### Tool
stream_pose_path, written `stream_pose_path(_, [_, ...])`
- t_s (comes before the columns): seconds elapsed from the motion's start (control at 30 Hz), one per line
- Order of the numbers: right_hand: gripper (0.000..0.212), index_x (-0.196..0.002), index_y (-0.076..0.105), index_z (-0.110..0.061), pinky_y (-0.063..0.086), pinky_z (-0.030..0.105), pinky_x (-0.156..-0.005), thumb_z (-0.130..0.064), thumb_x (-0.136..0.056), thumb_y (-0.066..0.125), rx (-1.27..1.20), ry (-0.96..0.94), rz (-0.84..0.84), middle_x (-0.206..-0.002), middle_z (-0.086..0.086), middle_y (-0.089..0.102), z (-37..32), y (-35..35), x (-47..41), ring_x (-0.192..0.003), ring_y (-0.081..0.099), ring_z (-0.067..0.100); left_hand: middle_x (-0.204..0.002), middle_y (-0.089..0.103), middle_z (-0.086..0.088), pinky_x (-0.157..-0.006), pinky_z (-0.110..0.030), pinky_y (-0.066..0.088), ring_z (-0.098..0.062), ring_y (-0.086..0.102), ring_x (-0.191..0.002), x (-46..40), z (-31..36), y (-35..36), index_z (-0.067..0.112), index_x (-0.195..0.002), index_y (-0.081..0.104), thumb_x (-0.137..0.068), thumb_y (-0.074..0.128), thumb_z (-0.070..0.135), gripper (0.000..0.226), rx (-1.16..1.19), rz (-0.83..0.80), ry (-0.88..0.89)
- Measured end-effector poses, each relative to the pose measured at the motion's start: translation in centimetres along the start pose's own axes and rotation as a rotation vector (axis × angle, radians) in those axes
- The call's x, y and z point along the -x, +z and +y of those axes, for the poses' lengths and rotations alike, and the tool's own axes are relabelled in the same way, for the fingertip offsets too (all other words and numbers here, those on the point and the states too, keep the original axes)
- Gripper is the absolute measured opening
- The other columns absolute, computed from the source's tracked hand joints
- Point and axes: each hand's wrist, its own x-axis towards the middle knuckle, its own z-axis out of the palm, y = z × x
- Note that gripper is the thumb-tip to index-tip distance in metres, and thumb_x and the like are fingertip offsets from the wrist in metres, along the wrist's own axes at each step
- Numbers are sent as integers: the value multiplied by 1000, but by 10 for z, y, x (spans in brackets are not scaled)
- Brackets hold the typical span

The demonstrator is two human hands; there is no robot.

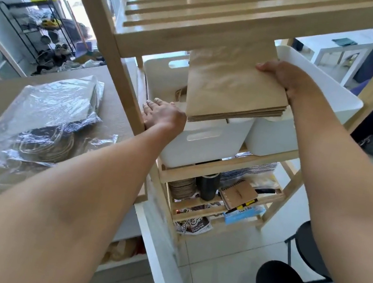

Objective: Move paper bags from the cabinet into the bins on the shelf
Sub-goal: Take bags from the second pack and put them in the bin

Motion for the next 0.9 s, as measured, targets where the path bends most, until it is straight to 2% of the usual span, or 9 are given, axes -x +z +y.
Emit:
stream_pose_path(0.13, [48,-128,59,-17,57,28,-70,-29,-82,66,71,-49,-5,-110,5,70,1,5,-14,-85,68,19,-160,7,-17,-121,-37,4,-27,5,-149,-3,0,1,-1,-152,11,-104,20,27,56,-9,10,-4])
stream_pose_path(0.27, [48,-130,57,-17,55,23,-58,-23,-83,66,104,-94,2,-106,4,69,0,9,-23,-78,68,15,-160,10,-16,-121,-36,6,-26,7,-149,-5,0,3,-1,-152,16,-104,19,27,55,-5,30,-15])
stream_pose_path(0.37, [51,-133,53,-17,54,25,-60,-20,-83,65,214,-116,-38,-113,7,66,-2,18,-29,-80,67,16,-160,9,-16,-121,-36,6,-26,7,-149,-6,0,4,-1,-151,16,-104,19,27,55,-3,33,-17])
stream_pose_path(0.47, [49,-133,52,-14,54,25,-57,-14,-85,63,264,-106,-100,-112,11,65,-3,33,-33,-74,66,16,-160,10,-16,-121,-36,6,-26,7,-149,-6,0,5,-1,-151,16,-104,19,28,55,-18,34,-17])
stream_pose_path(0.63, [43,-125,56,-9,56,27,-55,-12,-82,63,311,-78,-165,-111,16,67,-3,66,-36,-71,66,21,-160,10,-17,-121,-36,6,-27,7,-149,-2,1,4,-1,-151,16,-104,19,26,55,-33,29,-12])
stream_pose_path(0.77, [53,-122,58,-8,60,41,-67,-17,-71,66,317,-30,-227,-112,21,68,13,83,-39,-81,69,31,-160,10,-18,-120,-36,7,-28,8,-149,0,1,3,-3,-151,16,-104,18,25,55,-47,34,1])
stream_pose_path(0.9, [48,-123,58,-9,58,36,-68,-17,-76,63,322,23,-248,-111,17,68,34,89,-42,-81,67,29,-159,10,-20,-120,-36,5,-29,7,-149,0,1,2,-4,-150,17,-104,16,26,55,-70,27,14])
